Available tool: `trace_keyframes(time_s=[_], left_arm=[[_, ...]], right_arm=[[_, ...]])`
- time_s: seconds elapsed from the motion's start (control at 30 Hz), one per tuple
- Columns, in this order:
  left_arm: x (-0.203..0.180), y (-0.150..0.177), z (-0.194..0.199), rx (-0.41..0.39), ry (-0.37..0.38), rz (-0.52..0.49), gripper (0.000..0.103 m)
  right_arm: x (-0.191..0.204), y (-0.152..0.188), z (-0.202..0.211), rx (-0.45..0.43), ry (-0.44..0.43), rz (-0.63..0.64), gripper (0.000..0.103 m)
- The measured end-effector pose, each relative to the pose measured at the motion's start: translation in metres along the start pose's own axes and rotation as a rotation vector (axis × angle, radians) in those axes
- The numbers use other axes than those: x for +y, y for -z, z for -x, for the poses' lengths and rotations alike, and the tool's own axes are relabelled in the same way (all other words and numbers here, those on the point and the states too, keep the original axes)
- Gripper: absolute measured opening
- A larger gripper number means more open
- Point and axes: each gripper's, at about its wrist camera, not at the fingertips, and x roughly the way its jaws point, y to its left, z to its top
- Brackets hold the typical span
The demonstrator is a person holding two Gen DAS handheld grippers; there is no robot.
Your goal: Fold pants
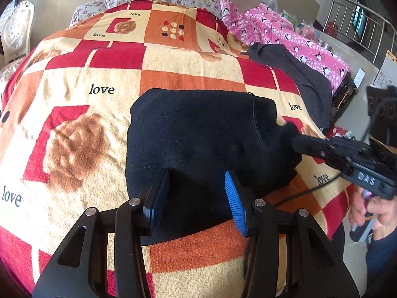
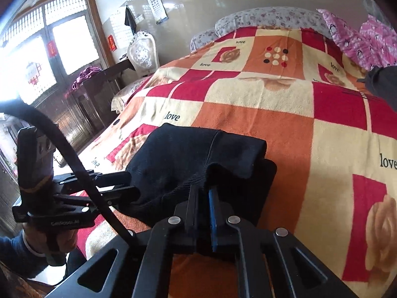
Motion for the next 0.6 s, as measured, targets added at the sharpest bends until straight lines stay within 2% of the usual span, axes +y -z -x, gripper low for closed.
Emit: trace_keyframes(time_s=[0.17, 0.33, 0.4, 0.43, 0.47, 0.5, 0.53, 0.6], left_arm=[[-0.006, -0.001, -0.005, -0.001, -0.016, -0.011, 0.051], [-0.014, 0.002, -0.006, -0.009, -0.054, -0.048, 0.052], [-0.014, 0.002, -0.006, -0.008, -0.056, -0.041, 0.052], [-0.014, 0.001, -0.006, -0.008, -0.055, -0.036, 0.052], [-0.013, 0.001, -0.006, -0.008, -0.055, -0.032, 0.052], [-0.013, 0.001, -0.006, -0.007, -0.055, -0.030, 0.052], [-0.013, 0.001, -0.006, -0.006, -0.054, -0.030, 0.052], [-0.013, 0.001, -0.006, -0.006, -0.052, -0.032, 0.052]], right_arm=[[-0.011, 0.032, -0.010, 0.112, 0.092, -0.027, 0.004], [-0.023, 0.031, 0.014, 0.026, 0.096, -0.117, 0.005], [-0.018, 0.024, 0.024, -0.024, 0.100, -0.098, 0.012], [-0.014, 0.020, 0.026, -0.043, 0.082, -0.082, 0.022], [-0.012, 0.015, 0.026, -0.052, 0.059, -0.072, 0.041], [-0.011, 0.011, 0.023, -0.057, 0.039, -0.068, 0.051], [-0.011, 0.007, 0.017, -0.056, 0.019, -0.062, 0.056], [-0.013, 0.000, 0.001, -0.016, -0.035, -0.061, 0.055]])
